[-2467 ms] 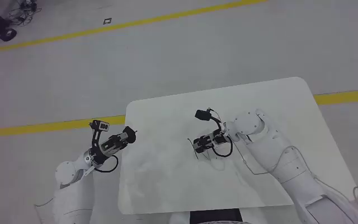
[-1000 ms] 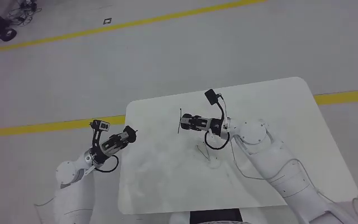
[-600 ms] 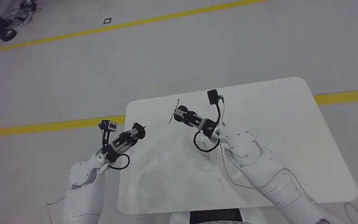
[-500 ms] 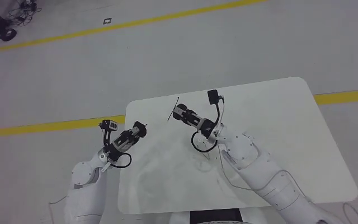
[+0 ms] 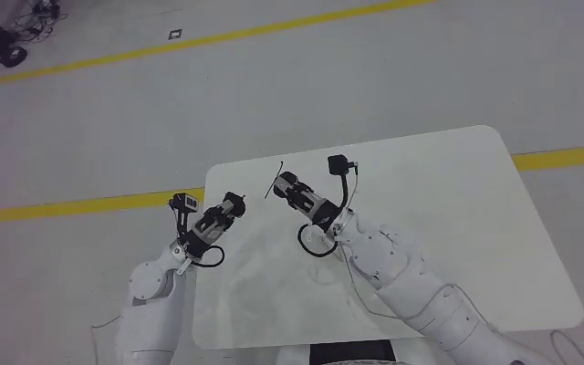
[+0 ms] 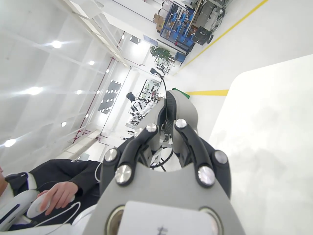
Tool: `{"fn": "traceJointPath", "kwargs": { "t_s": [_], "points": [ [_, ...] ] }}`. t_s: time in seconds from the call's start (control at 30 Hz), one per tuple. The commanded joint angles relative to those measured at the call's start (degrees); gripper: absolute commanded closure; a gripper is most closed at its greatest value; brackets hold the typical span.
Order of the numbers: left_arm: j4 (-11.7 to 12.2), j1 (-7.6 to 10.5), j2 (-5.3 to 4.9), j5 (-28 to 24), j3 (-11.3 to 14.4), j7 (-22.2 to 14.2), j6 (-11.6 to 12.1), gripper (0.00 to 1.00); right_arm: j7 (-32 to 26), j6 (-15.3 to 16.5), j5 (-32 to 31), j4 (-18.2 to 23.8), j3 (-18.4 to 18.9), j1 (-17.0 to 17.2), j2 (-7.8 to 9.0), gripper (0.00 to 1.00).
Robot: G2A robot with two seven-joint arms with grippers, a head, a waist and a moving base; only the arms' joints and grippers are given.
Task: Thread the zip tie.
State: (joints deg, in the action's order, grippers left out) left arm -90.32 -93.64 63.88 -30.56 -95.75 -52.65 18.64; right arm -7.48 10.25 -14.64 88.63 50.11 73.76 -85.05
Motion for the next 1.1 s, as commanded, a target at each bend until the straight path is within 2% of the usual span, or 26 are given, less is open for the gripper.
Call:
{"fn": "traceJointPath", "kwargs": {
  "t_s": [0.0,0.23,0.5,0.67,0.87,1.07],
  "points": [
    [0.0,0.0,0.0,0.01,0.0,0.0,0.0,1.0,-0.01,0.01,0.01,0.01,0.01,0.01,0.0,1.0],
    [0.01,0.01,0.01,0.02,0.09,0.27,-0.13,1.0,0.96,-0.1,-0.71,0.22,0.15,0.17,0.01,1.0],
    [-0.62,-0.28,0.56,-0.61,4.56,5.78,-2.25,1.0,10.02,-0.02,-9.21,-0.44,-4.21,-0.25,-1.18,1.0],
    [-0.76,-0.09,0.72,-0.04,6.4,7.58,-2.27,1.0,13.92,-0.89,-13.9,-2.52,-6.79,-1.56,-2.11,1.0],
    [-0.59,0.14,0.67,0.22,7.17,8.38,-2.53,1.0,16.94,-2.57,-18.22,-4.56,-7.84,-2.73,-2.87,1.0],
    [-0.6,0.18,0.65,0.47,7.17,8.34,-2.46,1.0,16.94,-2.57,-18.22,-4.56,-7.84,-2.73,-2.87,1.0]
  ]
}}
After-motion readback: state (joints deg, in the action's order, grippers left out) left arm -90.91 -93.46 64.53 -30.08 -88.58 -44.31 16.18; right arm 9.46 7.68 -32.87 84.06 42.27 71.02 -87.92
